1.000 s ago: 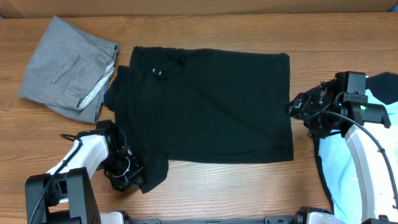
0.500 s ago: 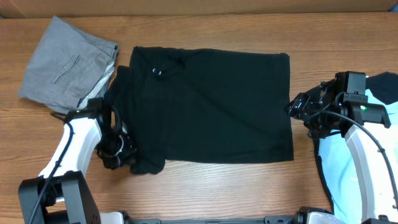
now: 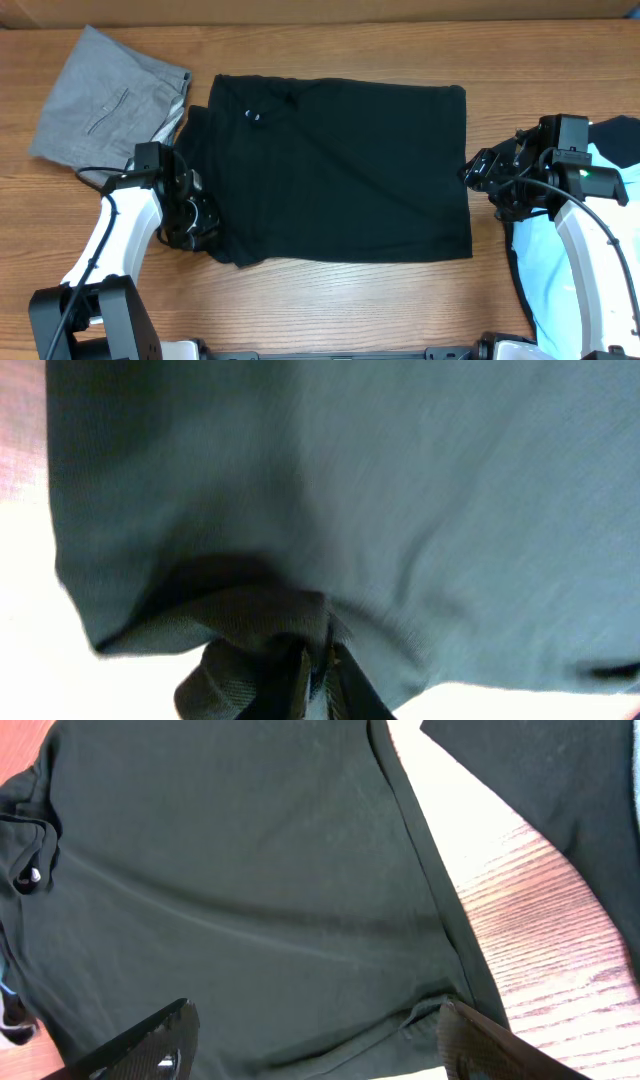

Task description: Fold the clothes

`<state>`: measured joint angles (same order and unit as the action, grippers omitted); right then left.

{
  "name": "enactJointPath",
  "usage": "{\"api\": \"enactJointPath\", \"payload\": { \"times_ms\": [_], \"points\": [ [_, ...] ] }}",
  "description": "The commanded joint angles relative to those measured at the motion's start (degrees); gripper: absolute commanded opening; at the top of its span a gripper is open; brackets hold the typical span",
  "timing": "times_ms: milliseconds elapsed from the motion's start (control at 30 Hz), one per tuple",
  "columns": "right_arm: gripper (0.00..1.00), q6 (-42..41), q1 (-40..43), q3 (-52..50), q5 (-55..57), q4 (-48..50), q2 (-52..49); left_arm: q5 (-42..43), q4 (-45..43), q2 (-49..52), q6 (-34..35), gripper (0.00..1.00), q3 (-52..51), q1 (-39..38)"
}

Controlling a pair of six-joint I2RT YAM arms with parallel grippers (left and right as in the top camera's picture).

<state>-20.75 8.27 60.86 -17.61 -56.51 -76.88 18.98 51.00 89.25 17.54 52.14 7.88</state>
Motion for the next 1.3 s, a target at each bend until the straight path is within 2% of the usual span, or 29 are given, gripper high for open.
{"api": "enactJointPath", "payload": {
  "times_ms": [0,100,133,167,200,233,267,300,333,400,533,800,933,1167,1267],
  "points": [
    [0.80,0.22,0.22,1.03,-0.04,0.61,0.52,1.88,-2.95,-0.13,2.21,0.11,1.03,-0.02],
    [0.80,0.22,0.22,1.05,-0.04,0.70,0.52,1.90,-5.31,-0.13,2.43,0.22,1.03,-0.02],
    [0.80,0.22,0.22,1.03,-0.04,0.68,0.52,1.88,-5.31,-0.13,2.40,0.30,1.03,-0.02],
    [0.80,0.20,0.22,1.03,-0.04,0.66,0.52,1.88,-5.09,-0.13,2.40,0.43,1.03,-0.02],
    [0.80,0.22,0.22,1.03,-0.04,0.66,0.52,2.19,-4.52,-0.13,2.36,0.47,1.03,-0.02],
    [0.80,0.22,0.22,1.03,-0.07,0.63,0.52,3.17,-3.74,-0.13,1.97,0.47,1.05,-0.02],
    [0.80,0.20,0.22,1.03,-0.07,0.63,0.52,5.11,-2.64,-0.13,0.66,0.41,1.07,-0.02],
    [0.80,0.20,0.22,1.03,-0.07,0.63,0.52,9.64,-0.46,-0.13,-3.26,0.26,1.07,-0.09],
    [0.80,0.20,0.22,1.03,-0.07,0.66,0.52,10.86,0.83,-0.13,-5.22,0.22,1.07,-0.11],
    [0.80,0.20,0.22,1.03,-0.07,0.68,0.52,10.82,4.48,-0.13,-8.55,0.20,1.07,-0.48],
    [0.80,0.20,0.22,1.03,-0.07,0.66,0.52,6.27,10.45,-0.13,-11.17,0.28,0.57,-2.56],
    [0.80,0.20,0.22,1.03,-0.07,0.61,0.52,2.29,11.80,-0.13,-11.10,0.42,-0.04,-7.82],
    [0.80,0.20,0.22,1.03,-0.07,0.70,0.52,-3.15,8.20,-0.13,-8.04,0.60,-1.86,-12.00],
    [0.80,0.22,0.22,1.03,-0.07,0.44,0.52,-4.33,1.64,-0.11,-4.17,0.56,-7.72,-15.89],
    [0.80,0.22,0.22,1.03,-0.07,0.46,0.52,-5.44,-0.20,-0.11,-3.13,0.45,-9.68,-15.78]
  ]
}}
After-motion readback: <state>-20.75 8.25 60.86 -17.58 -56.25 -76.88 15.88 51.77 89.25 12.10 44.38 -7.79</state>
